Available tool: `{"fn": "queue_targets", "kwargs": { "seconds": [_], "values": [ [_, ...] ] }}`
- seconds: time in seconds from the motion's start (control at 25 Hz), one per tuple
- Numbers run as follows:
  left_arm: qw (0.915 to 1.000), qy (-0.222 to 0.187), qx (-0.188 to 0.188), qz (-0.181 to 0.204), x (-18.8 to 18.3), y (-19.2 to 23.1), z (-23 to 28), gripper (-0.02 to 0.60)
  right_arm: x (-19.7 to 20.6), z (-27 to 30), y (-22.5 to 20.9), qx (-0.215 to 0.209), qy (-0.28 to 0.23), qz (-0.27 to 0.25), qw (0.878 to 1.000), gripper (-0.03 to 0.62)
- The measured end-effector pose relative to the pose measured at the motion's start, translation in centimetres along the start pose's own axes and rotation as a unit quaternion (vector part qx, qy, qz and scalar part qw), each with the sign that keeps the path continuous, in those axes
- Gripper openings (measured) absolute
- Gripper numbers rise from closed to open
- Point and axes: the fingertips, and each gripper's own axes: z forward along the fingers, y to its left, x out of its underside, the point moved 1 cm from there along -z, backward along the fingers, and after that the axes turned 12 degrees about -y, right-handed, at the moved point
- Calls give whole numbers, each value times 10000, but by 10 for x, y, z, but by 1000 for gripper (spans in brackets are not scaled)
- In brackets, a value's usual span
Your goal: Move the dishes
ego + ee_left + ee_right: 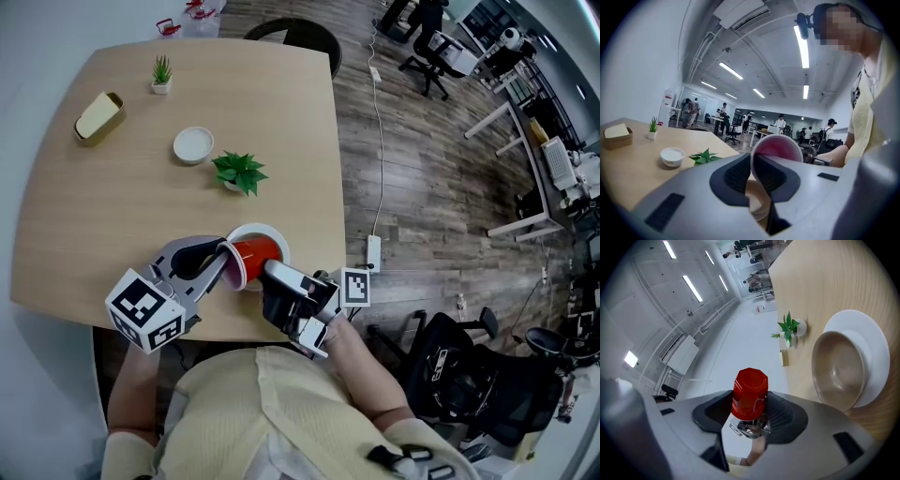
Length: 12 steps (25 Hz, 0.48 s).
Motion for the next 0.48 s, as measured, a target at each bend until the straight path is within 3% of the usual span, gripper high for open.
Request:
{"fn": "queue_targets", "kwargs": {
  "seconds": [0.2, 0.48],
  "values": [
    [9979, -72, 412, -487, -8, -1, -2, 35, -3, 3, 6, -49, -206, -176, 9996, 230],
    [9964, -68, 754, -379, -13, 8, -5, 32, 1, 15, 7, 54, -270, -749, 9968, 264]
  ]
}}
